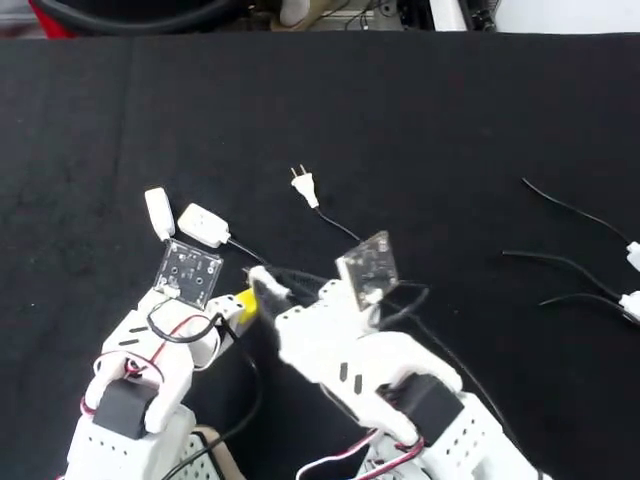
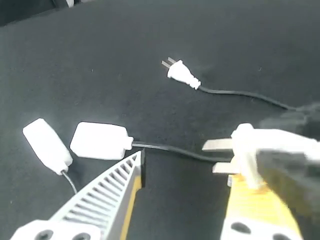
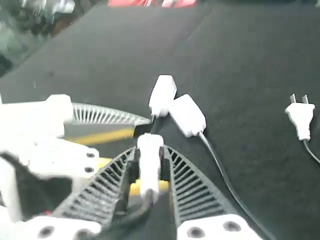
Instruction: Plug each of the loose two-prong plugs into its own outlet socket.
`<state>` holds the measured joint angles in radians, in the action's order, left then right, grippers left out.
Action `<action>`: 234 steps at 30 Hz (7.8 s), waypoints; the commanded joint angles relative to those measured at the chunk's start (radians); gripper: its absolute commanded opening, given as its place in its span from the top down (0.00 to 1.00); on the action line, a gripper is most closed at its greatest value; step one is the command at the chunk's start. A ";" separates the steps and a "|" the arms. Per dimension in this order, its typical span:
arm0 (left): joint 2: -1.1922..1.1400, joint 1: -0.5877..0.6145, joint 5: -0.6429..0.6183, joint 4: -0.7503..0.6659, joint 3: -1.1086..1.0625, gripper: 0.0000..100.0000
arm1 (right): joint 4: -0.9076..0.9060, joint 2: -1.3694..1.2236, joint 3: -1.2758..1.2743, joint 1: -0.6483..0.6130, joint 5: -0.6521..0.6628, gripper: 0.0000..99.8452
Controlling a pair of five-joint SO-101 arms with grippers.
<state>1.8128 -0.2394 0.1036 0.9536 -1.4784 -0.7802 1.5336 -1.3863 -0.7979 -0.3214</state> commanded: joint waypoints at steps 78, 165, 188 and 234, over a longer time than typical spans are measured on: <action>-1.993 0.292 -0.427 0.115 1.196 0.98 | 0.055 -0.604 0.163 0.397 0.192 0.99; -1.939 0.202 0.566 0.104 1.003 0.78 | -0.109 -0.607 0.252 0.706 0.233 0.99; -1.657 -0.117 0.477 0.285 0.860 0.96 | -0.104 -0.602 0.255 0.713 0.232 0.99; -1.668 -0.099 0.519 0.103 0.917 0.76 | -0.112 -0.601 0.309 0.988 0.226 0.99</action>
<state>0.1312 -0.3590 0.6053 1.0533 -0.6053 -0.8892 0.9321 -1.1316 0.1872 -0.0928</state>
